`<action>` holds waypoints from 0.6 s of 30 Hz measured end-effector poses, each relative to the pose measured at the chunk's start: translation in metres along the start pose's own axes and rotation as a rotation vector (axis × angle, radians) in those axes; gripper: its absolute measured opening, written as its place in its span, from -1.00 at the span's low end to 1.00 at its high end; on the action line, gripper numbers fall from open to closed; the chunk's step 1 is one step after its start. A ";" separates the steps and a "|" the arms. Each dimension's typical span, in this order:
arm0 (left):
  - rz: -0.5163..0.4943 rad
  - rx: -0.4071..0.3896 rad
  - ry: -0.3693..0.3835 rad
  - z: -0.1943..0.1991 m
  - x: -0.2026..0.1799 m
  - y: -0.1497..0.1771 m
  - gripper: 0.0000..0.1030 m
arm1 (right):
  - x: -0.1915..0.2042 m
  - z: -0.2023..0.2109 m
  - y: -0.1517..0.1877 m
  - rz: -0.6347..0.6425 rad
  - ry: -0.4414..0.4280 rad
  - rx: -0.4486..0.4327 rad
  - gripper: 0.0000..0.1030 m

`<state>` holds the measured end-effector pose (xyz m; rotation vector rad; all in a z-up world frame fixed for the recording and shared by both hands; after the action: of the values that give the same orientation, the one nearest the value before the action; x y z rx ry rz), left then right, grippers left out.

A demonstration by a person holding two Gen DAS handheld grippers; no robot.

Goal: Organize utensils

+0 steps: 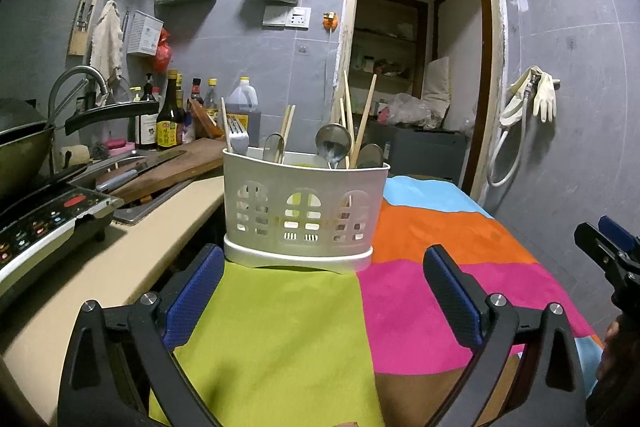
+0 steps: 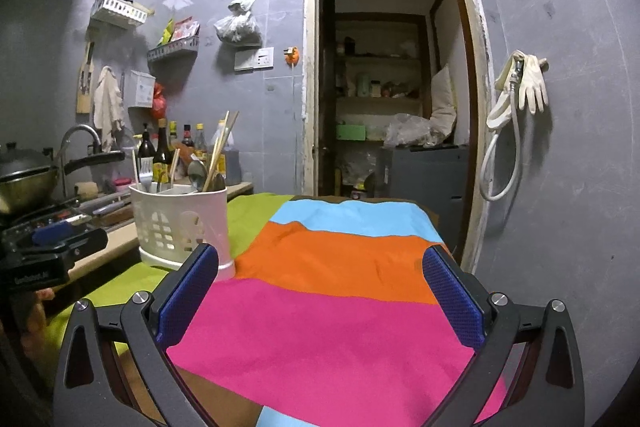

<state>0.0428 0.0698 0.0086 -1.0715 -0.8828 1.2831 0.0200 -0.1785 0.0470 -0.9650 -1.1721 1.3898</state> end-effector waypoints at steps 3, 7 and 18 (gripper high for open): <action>-0.001 -0.004 -0.010 0.002 0.000 0.002 0.90 | -0.003 -0.001 0.002 -0.014 0.009 0.002 1.00; -0.004 -0.006 -0.024 0.003 0.001 0.003 0.90 | -0.006 -0.002 0.003 -0.026 0.018 0.005 1.00; -0.008 -0.002 -0.025 0.002 0.001 0.005 0.90 | -0.002 -0.003 0.006 -0.013 0.020 0.019 1.00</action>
<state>0.0395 0.0710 0.0043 -1.0542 -0.9064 1.2915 0.0217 -0.1803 0.0404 -0.9539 -1.1465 1.3761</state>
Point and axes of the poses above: each gripper's, at about its wrist camera, not at the fingertips, and z roughly against the way its jaws point, x to its left, y to its underside, the point moved 2 cm from there along -z, roughly the way its jaws point, and after that the axes turned 4 degrees about -z, right-handed, at the moved point
